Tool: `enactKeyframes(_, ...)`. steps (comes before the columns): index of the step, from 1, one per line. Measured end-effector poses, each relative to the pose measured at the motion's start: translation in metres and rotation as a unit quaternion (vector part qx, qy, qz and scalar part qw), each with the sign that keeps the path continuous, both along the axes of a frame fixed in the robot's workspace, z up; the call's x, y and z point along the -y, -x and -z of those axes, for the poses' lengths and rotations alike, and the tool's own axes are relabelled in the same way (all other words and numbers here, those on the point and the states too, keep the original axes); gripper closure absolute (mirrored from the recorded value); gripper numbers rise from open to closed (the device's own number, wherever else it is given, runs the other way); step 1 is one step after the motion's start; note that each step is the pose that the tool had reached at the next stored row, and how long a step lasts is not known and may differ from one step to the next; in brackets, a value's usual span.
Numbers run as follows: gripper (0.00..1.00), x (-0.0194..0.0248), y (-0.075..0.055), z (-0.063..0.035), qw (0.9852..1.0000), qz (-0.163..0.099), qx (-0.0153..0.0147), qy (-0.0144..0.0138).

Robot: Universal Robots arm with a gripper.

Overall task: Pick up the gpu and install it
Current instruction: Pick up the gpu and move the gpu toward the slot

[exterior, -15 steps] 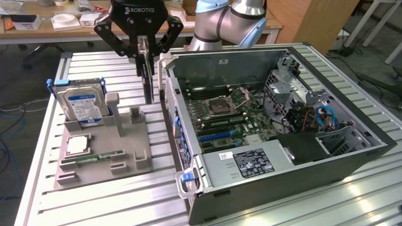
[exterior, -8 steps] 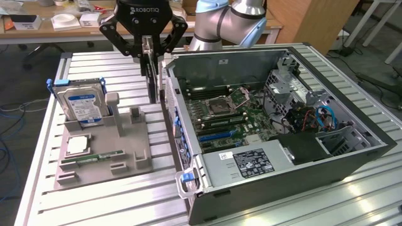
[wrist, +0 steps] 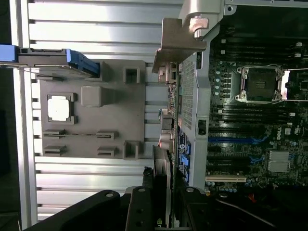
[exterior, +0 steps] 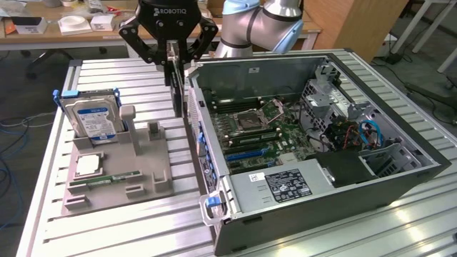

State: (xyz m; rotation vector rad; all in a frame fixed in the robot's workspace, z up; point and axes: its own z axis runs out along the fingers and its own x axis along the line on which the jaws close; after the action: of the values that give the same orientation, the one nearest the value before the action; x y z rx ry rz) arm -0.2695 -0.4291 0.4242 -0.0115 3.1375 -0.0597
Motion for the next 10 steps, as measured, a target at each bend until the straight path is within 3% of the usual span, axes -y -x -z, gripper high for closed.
enactKeyframes(10,0.73,0.0,-0.0103,0.0,1.0,0.0,0.0,0.0)
